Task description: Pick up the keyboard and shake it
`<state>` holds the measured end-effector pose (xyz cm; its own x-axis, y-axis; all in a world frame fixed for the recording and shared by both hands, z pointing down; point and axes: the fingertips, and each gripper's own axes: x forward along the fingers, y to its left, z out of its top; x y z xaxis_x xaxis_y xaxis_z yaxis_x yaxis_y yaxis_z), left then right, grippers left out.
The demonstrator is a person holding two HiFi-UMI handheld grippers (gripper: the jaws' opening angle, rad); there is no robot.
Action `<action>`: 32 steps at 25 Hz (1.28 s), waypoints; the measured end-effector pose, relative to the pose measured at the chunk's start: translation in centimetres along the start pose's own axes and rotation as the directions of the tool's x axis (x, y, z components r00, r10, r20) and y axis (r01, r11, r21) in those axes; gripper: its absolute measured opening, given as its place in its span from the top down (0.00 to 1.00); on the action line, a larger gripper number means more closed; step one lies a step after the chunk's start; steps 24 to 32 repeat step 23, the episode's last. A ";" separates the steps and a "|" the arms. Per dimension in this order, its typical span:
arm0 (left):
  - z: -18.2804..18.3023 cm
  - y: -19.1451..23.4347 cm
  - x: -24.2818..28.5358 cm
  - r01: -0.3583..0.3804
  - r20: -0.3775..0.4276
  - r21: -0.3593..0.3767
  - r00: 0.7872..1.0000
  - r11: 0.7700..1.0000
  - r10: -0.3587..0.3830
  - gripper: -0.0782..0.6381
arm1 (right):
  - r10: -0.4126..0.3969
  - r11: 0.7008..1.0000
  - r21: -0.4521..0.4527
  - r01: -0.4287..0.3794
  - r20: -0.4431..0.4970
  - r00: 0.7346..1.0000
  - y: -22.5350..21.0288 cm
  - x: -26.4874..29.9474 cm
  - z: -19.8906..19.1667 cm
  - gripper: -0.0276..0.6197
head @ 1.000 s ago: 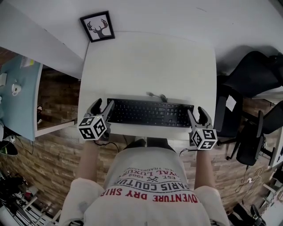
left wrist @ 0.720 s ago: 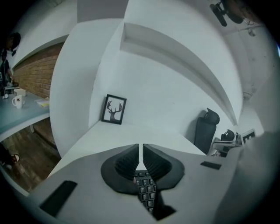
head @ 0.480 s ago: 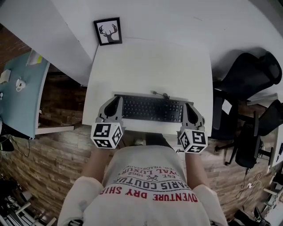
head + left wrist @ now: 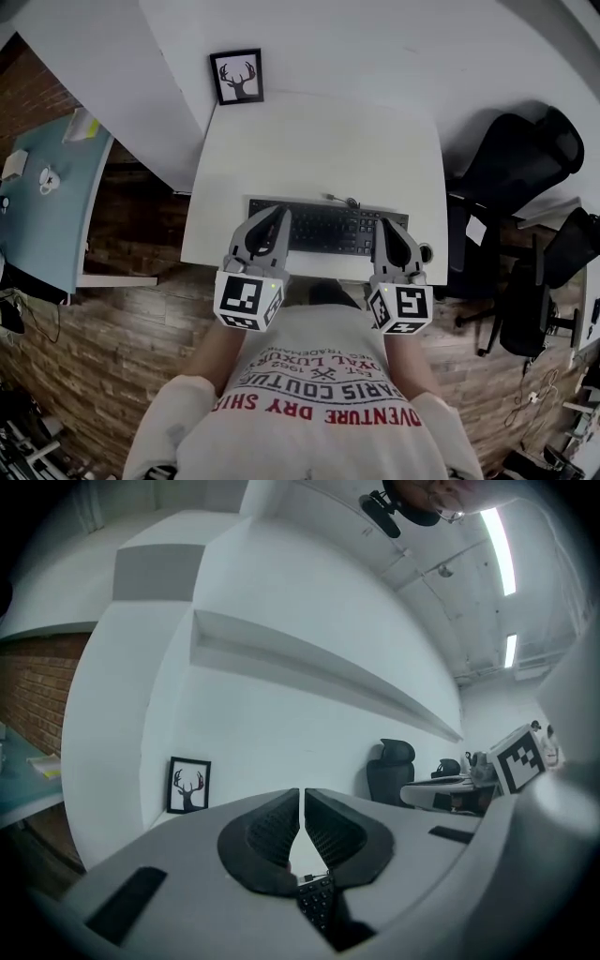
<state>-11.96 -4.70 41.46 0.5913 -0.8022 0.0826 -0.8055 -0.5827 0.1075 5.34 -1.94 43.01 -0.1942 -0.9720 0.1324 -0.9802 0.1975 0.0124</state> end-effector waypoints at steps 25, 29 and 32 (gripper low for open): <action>-0.4 -0.7 0.0 0.010 -0.018 -0.015 1.000 1.000 -0.011 0.84 | 0.055 0.998 -0.026 -0.055 -0.002 0.999 1.6 -0.1 -0.2 0.92; -0.4 -0.7 0.0 0.010 -0.018 -0.015 1.000 1.000 -0.011 0.84 | 0.055 0.998 -0.026 -0.055 -0.002 0.999 1.6 -0.1 -0.2 0.92; -0.4 -0.7 0.0 0.010 -0.018 -0.015 1.000 1.000 -0.011 0.84 | 0.055 0.998 -0.026 -0.055 -0.002 0.999 1.6 -0.1 -0.2 0.92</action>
